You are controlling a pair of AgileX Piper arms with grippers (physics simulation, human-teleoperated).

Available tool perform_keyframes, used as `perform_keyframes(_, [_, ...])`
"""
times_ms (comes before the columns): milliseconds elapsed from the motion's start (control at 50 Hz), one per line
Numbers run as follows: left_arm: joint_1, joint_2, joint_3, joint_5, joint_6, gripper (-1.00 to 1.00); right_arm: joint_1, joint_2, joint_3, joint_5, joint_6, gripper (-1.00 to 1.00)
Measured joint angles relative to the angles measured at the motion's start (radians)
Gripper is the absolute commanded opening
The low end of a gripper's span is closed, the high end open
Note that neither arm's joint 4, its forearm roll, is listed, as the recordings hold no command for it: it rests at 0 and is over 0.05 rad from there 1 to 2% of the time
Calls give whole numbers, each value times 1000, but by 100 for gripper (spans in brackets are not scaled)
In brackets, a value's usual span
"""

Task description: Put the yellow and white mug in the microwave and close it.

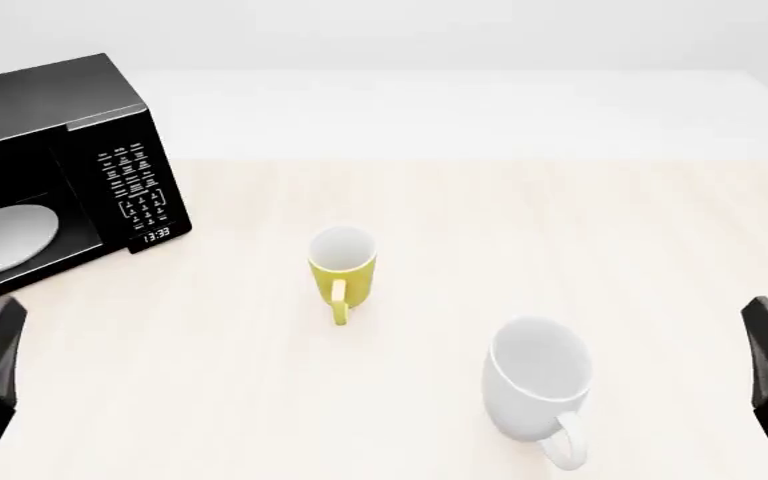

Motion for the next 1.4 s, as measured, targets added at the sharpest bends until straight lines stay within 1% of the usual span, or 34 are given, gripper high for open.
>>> perform_keyframes(280, [-2,14,-1,0,16,100,1,4,-2,-1,-1,100])
perform_keyframes(680, [-21,13,-4,16,61,100,2,6,-3,-1,-2,100])
perform_keyframes(1000, [-85,19,-3,36,107,100,2,6,-3,-2,-2,100])
perform_keyframes(1180, [-140,98,-10,2,115,100,2,6,-3,-2,-2,100])
perform_keyframes(1400, [-224,251,-49,-56,100,100,2,6,-3,-2,-2,100])
